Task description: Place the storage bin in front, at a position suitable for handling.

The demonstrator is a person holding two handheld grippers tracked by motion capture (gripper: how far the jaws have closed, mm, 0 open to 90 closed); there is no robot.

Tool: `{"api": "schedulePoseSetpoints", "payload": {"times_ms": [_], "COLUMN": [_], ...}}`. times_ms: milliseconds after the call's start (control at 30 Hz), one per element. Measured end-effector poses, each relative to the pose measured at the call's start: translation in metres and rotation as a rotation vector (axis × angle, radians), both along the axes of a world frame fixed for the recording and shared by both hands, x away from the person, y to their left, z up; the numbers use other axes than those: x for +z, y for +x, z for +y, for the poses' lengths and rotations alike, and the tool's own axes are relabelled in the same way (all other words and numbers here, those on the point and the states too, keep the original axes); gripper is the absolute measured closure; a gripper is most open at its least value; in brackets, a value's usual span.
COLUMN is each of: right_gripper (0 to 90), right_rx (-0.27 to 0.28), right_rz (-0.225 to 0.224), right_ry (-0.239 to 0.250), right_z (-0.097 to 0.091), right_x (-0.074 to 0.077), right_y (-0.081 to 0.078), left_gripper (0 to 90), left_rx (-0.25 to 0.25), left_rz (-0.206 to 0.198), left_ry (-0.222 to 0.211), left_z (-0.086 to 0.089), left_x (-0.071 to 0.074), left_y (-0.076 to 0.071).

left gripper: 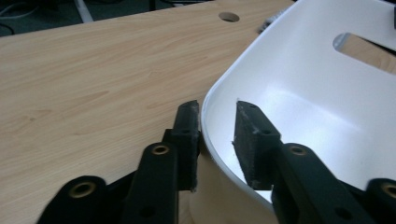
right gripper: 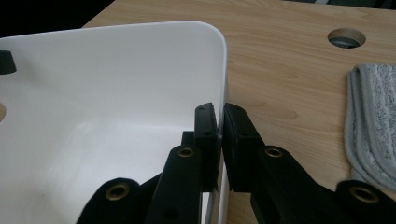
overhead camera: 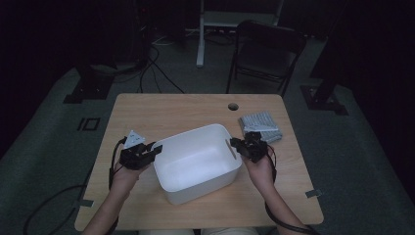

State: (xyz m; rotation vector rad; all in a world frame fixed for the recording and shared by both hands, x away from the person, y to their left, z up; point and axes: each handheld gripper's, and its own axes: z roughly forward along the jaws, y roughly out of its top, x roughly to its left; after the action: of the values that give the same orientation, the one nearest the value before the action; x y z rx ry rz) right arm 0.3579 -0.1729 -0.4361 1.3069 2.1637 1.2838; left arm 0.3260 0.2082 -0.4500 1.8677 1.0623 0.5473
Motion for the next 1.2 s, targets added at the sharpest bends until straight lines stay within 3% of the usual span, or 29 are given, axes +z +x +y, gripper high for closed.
{"api": "schedulePoseSetpoints", "payload": {"times_ms": [200, 367, 667, 833, 1033, 1167, 1200], "right_gripper": [84.1, 82.3, 81.4, 81.4, 80.6, 78.6, 71.7], "right_rx": [0.007, 0.029, 0.032, 0.036, 0.038, 0.057, 0.073], "right_rz": [0.007, 0.012, 0.004, 0.001, 0.005, 0.006, 0.006], "right_ry": [0.010, 0.030, 0.029, 0.026, 0.031, 0.030, 0.063], "right_z": [0.000, 0.005, 0.007, 0.007, 0.006, 0.003, -0.002], "right_x": [0.000, -0.001, -0.001, -0.001, -0.001, 0.000, 0.002], "right_y": [-0.003, -0.011, -0.019, -0.020, -0.020, -0.020, -0.020], "left_gripper": [79.8, 80.0, 79.6, 79.6, 79.7, 79.4, 79.4], "left_rx": [0.024, 0.033, 0.031, 0.033, 0.043, 0.041, 0.037], "left_rz": [-0.002, 0.006, -0.009, -0.030, -0.045, -0.042, -0.039], "left_ry": [0.040, -0.010, -0.029, -0.015, -0.039, -0.068, -0.058], "left_z": [0.000, 0.012, 0.015, 0.013, 0.011, 0.012, 0.012], "left_x": [0.003, 0.001, -0.001, -0.002, -0.005, -0.006, -0.005], "left_y": [0.002, 0.005, 0.004, 0.002, 0.001, 0.002, 0.003]}}
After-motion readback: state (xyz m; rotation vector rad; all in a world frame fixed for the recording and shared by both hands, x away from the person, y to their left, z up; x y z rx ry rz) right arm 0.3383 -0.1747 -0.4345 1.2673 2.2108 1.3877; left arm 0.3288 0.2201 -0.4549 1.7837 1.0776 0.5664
